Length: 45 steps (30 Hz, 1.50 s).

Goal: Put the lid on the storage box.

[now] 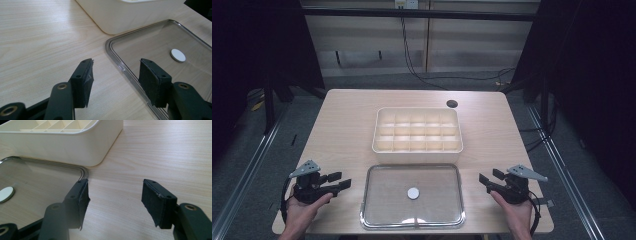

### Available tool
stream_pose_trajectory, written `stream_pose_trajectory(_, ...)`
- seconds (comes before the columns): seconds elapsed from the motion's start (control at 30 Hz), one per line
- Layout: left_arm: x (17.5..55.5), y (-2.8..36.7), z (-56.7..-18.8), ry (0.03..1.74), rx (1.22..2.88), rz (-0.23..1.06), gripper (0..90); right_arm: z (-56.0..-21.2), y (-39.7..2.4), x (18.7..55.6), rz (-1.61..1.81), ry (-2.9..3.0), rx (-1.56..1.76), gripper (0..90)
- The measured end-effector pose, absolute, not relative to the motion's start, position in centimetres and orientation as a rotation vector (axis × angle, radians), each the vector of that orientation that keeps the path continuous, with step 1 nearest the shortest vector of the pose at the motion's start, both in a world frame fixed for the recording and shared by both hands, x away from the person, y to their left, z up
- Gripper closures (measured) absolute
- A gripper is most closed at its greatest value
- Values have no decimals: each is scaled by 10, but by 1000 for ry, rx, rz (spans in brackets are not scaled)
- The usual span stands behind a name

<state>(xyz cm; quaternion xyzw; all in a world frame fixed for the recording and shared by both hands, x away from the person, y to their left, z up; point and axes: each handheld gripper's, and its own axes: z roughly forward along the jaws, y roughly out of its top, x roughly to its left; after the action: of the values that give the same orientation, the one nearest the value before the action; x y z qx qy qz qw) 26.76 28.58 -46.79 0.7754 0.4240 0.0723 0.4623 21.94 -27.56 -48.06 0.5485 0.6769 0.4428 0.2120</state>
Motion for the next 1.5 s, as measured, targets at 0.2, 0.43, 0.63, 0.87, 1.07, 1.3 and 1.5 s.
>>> stream_pose_trajectory(0.2, 267, 286, -467, 1062, 1905, 169, 570, -476, -272, 219, 1267, 1919, 1520, 402)
stream_pose_trajectory(0.43, 268, 283, -467, 1052, 1935, 130, 490, -470, -265, 213, 1231, 1952, 1536, 436)
stream_pose_trajectory(0.63, 267, 281, -464, 1049, 1940, 127, 473, -457, -255, 216, 1237, 2027, 1556, 408)
stream_pose_trajectory(0.87, 272, 273, -461, 1029, 1962, 145, 479, -455, -235, 226, 1272, 2138, 1477, 402)
stream_pose_trajectory(1.07, 276, 262, -450, 1013, 1974, 147, 448, -441, -229, 238, 1303, 2121, 1488, 457)
stream_pose_trajectory(1.3, 285, 243, -452, 982, 2065, 141, 448, -435, -222, 251, 1275, 2148, 1499, 474)
stream_pose_trajectory(1.5, 289, 241, -469, 1002, 2099, 115, 468, -451, -222, 257, 1280, 2156, 1525, 474)
